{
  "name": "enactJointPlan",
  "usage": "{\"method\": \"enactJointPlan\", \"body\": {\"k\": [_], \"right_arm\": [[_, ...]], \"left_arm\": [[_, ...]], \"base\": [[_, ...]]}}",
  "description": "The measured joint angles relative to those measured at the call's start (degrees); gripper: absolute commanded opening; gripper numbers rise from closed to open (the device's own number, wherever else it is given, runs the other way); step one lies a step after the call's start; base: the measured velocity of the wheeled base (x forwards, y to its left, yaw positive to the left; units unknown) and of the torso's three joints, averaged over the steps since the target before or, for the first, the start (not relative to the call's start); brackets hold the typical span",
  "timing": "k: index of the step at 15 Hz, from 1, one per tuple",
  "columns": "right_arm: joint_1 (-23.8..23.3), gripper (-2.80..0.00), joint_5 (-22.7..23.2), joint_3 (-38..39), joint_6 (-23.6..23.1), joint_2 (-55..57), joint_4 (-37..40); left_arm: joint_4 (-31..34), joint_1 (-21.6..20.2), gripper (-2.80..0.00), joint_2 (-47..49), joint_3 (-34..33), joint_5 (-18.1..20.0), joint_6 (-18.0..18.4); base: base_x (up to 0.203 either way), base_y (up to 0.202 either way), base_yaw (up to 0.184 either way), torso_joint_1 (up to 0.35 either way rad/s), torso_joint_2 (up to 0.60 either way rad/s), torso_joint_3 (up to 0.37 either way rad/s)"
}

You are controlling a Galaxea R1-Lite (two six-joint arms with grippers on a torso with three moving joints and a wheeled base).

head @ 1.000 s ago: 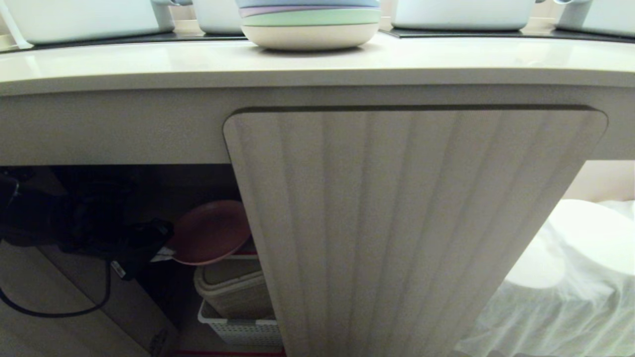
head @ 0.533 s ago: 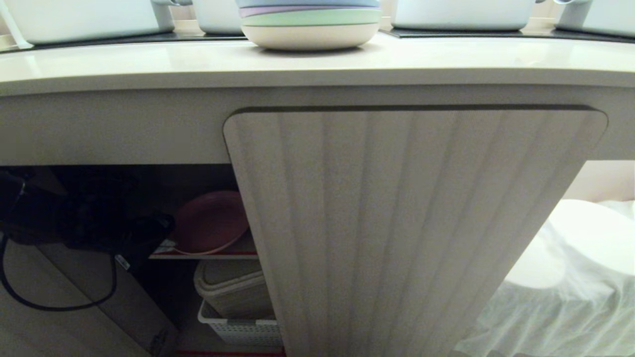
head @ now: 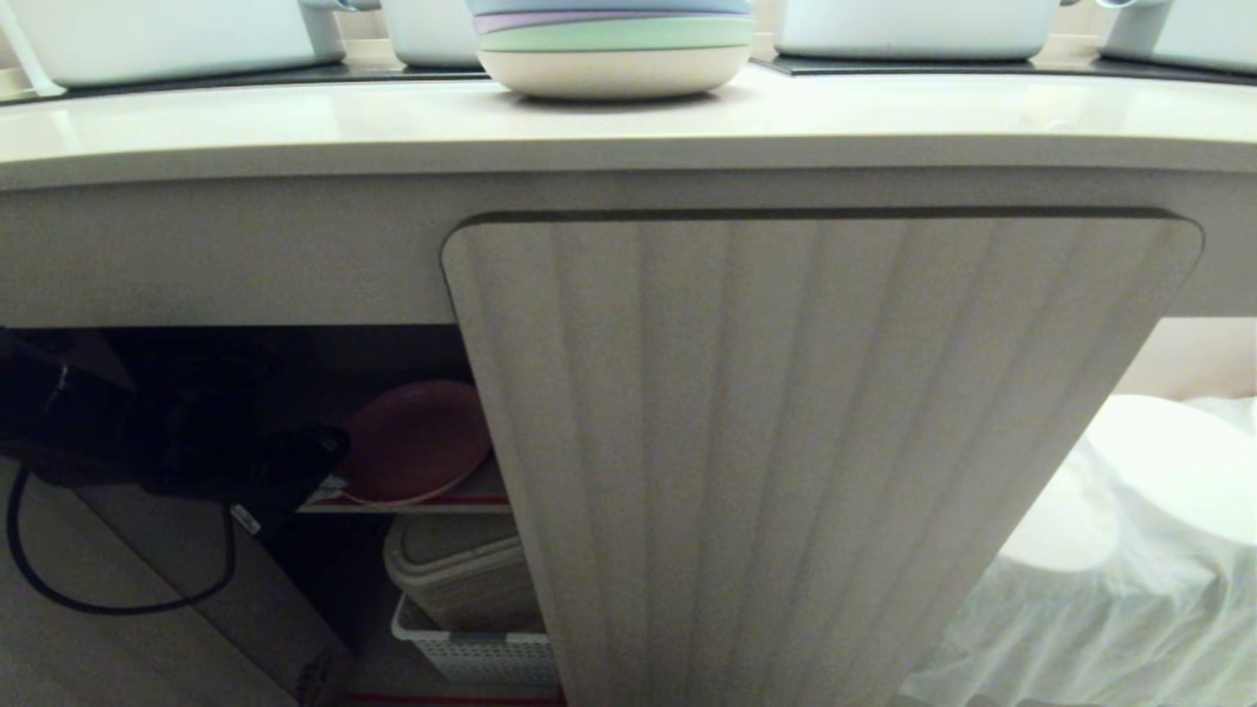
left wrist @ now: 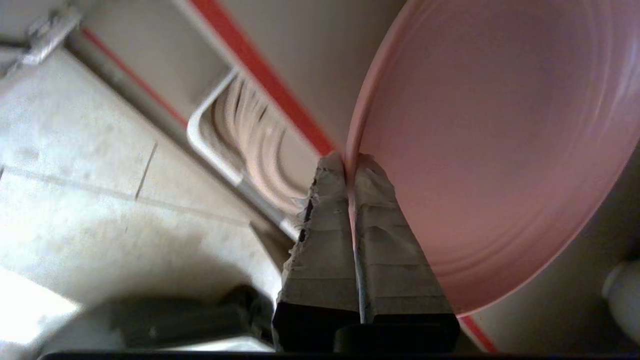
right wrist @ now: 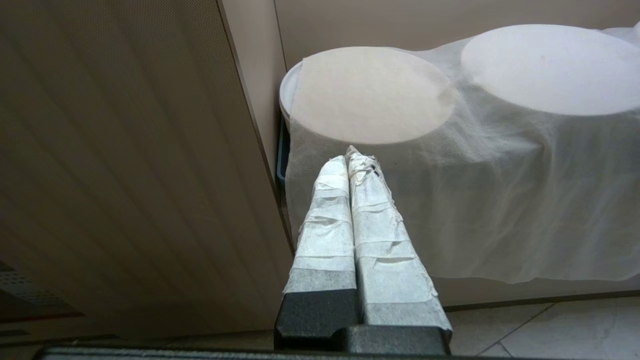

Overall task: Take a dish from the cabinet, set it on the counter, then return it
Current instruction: Put it back into the cabinet

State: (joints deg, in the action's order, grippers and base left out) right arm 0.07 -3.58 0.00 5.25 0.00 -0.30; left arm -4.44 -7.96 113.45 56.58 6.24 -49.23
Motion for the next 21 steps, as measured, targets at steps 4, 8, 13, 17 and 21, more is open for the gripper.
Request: {"method": "enactJointPlan", "body": {"k": [4,8,13,17,21], "right_arm": [[0.00,-2.80,0.00,0.00,0.00,0.00,0.00],[0.00,-2.80,0.00,0.00,0.00,0.00,0.00],[0.00,-2.80,0.00,0.00,-0.02,0.00,0.01],[0.00,-2.80,0.00,0.00,0.00,0.00,0.00],[0.00,-2.80,0.01,0.00,0.00,0.00,-0.01]], "left_arm": [[-1.04,0.00,-2.80,0.83,-0.02,-0.20,0.01],[-1.03,0.06,-2.80,1.67,1.15,-0.23,0.01],[-0.98,0.06,-2.80,3.41,3.58,-1.54,0.03],[-1.01,0.06,-2.80,4.86,4.61,-1.80,-0.03],[-1.04,0.09,-2.80,5.73,4.78,-1.80,-0.05]], "base": [[0.000,0.000,0.000,0.000,0.00,0.000],[0.000,0.000,0.000,0.000,0.00,0.000],[0.000,0.000,0.000,0.000,0.00,0.000],[0.000,0.000,0.000,0.000,0.00,0.000],[0.000,0.000,0.000,0.000,0.00,0.000]]}}
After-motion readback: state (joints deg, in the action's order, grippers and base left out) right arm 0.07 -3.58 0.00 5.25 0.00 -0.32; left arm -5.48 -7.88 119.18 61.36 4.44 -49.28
